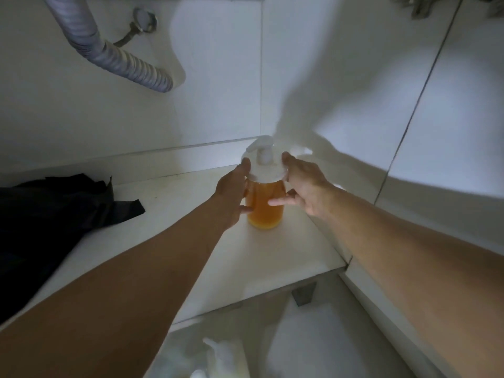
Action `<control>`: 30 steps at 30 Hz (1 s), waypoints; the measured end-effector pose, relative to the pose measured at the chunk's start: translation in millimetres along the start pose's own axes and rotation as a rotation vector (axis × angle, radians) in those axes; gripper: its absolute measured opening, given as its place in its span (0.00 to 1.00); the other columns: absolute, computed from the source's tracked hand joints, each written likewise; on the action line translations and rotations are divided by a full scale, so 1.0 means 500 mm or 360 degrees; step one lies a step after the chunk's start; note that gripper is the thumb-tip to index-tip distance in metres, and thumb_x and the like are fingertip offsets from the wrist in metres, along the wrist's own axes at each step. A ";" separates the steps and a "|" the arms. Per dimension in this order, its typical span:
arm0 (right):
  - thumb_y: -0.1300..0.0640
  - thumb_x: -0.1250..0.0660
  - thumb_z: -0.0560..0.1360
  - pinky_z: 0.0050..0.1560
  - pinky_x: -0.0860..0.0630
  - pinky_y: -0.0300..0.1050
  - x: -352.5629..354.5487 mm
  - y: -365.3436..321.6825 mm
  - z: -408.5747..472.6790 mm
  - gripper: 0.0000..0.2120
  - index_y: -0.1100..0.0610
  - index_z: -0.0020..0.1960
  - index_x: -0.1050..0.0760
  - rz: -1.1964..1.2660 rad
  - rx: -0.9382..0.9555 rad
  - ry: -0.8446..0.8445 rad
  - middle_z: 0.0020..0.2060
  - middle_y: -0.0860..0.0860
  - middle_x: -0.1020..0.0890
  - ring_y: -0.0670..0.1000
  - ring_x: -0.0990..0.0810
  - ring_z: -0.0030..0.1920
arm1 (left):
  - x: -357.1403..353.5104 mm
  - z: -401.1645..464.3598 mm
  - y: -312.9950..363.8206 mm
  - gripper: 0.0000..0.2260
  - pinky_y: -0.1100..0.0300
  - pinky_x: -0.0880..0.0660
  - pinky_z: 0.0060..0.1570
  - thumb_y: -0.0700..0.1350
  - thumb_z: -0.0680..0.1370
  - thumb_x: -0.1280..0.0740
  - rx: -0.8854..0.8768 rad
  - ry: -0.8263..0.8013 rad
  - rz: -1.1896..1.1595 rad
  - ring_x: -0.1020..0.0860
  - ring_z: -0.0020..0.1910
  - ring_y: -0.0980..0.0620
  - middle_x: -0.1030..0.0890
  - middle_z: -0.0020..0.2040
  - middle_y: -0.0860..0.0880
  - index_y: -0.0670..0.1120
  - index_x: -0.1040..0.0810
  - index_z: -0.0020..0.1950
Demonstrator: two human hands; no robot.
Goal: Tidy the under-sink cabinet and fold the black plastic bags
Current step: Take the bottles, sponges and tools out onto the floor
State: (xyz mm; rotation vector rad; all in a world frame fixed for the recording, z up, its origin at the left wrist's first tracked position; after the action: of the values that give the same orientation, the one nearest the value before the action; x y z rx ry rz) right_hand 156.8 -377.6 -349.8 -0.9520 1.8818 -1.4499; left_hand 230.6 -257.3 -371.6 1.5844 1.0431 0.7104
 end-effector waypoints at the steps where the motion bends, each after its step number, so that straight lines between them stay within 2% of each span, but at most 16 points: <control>1: 0.46 0.42 0.82 0.44 0.16 0.56 0.011 -0.003 -0.021 0.22 0.54 0.73 0.32 -0.0010 -0.0005 0.0034 0.71 0.56 0.31 0.66 0.24 0.62 | -0.007 -0.018 0.000 0.23 0.37 0.28 0.61 0.59 0.81 0.42 0.0003 -0.0010 0.0005 0.28 0.66 0.42 0.26 0.67 0.43 0.48 0.30 0.71; 4: 0.49 0.41 0.83 0.42 0.16 0.55 0.051 -0.012 -0.090 0.22 0.55 0.74 0.34 -0.0010 -0.0004 0.0156 0.73 0.57 0.34 0.64 0.21 0.49 | -0.041 -0.083 0.011 0.22 0.35 0.29 0.62 0.58 0.82 0.43 -0.0006 -0.0119 0.0057 0.27 0.64 0.42 0.25 0.64 0.43 0.47 0.30 0.70; 7: 0.52 0.41 0.83 0.38 0.16 0.53 0.098 -0.022 -0.165 0.22 0.56 0.75 0.36 -0.0025 0.0025 0.0272 0.73 0.58 0.34 0.60 0.19 0.43 | -0.077 -0.153 0.021 0.22 0.33 0.31 0.62 0.57 0.82 0.43 0.0004 -0.0262 0.0124 0.29 0.68 0.40 0.27 0.67 0.42 0.47 0.31 0.71; 11: 0.57 0.41 0.82 0.38 0.16 0.56 0.148 -0.023 -0.258 0.19 0.58 0.72 0.33 -0.0046 0.0038 0.0346 0.64 0.56 0.28 0.54 0.23 0.44 | -0.112 -0.238 0.016 0.21 0.32 0.31 0.61 0.57 0.83 0.45 -0.0002 -0.0494 0.0193 0.27 0.65 0.40 0.26 0.67 0.41 0.47 0.32 0.72; 15: 0.62 0.41 0.81 0.35 0.17 0.55 0.196 -0.002 -0.347 0.14 0.60 0.66 0.29 -0.0101 -0.0057 0.0472 0.53 0.56 0.26 0.57 0.22 0.49 | -0.145 -0.302 -0.016 0.21 0.33 0.29 0.59 0.57 0.83 0.44 0.0052 -0.0618 0.0276 0.27 0.64 0.40 0.26 0.67 0.42 0.48 0.30 0.71; 17: 0.63 0.41 0.80 0.36 0.17 0.56 0.223 0.016 -0.386 0.09 0.60 0.58 0.26 -0.0106 -0.0111 0.0544 0.50 0.58 0.25 0.59 0.20 0.52 | -0.167 -0.328 -0.039 0.20 0.34 0.28 0.59 0.56 0.83 0.44 0.0092 -0.0698 0.0319 0.26 0.62 0.40 0.23 0.61 0.43 0.47 0.29 0.70; 19: 0.64 0.41 0.79 0.38 0.17 0.58 0.242 0.037 -0.407 0.08 0.60 0.57 0.26 -0.0177 -0.0158 0.0567 0.53 0.61 0.24 0.62 0.20 0.55 | -0.184 -0.343 -0.069 0.19 0.36 0.27 0.60 0.56 0.83 0.44 0.0140 -0.0754 0.0309 0.25 0.61 0.40 0.22 0.53 0.45 0.47 0.28 0.68; 22: 0.62 0.42 0.81 0.38 0.17 0.57 0.262 0.091 -0.420 0.11 0.61 0.62 0.29 -0.0276 -0.0277 0.0576 0.59 0.62 0.25 0.62 0.20 0.49 | -0.196 -0.356 -0.134 0.19 0.41 0.24 0.58 0.55 0.83 0.43 0.0249 -0.0755 0.0274 0.22 0.58 0.40 0.21 0.51 0.45 0.44 0.26 0.65; 24: 0.62 0.42 0.81 0.37 0.18 0.57 0.271 0.143 -0.418 0.14 0.62 0.66 0.31 -0.0271 -0.0368 0.0581 0.57 0.62 0.25 0.62 0.21 0.45 | -0.197 -0.353 -0.191 0.19 0.44 0.23 0.57 0.54 0.83 0.42 0.0314 -0.0721 0.0279 0.22 0.59 0.39 0.20 0.53 0.43 0.43 0.26 0.66; 27: 0.62 0.42 0.81 0.42 0.17 0.60 0.275 0.240 -0.405 0.15 0.63 0.67 0.31 -0.0259 -0.0487 0.0544 0.59 0.62 0.26 0.65 0.21 0.49 | -0.193 -0.333 -0.284 0.18 0.42 0.25 0.61 0.51 0.82 0.40 0.0395 -0.0678 0.0301 0.25 0.62 0.41 0.23 0.63 0.43 0.45 0.28 0.69; 30: 0.64 0.40 0.79 0.44 0.18 0.63 0.270 0.321 -0.383 0.13 0.65 0.63 0.29 -0.0214 -0.0531 0.0526 0.59 0.62 0.25 0.66 0.20 0.46 | -0.178 -0.307 -0.367 0.16 0.45 0.24 0.57 0.50 0.82 0.39 0.0466 -0.0635 0.0268 0.25 0.62 0.43 0.22 0.62 0.44 0.44 0.26 0.67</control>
State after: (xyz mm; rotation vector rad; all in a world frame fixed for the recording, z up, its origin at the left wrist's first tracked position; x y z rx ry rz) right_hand -103.7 -355.0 -460.5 -1.0576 2.3982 -1.4691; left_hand 11.0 -258.3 -501.9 1.9856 0.7459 0.3355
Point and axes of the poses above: each hand's wrist, its own z-axis towards the middle knuckle, its own x-axis out of the back of the hand, y = z × x, the point moved 7 cm from there along z, towards the middle knuckle
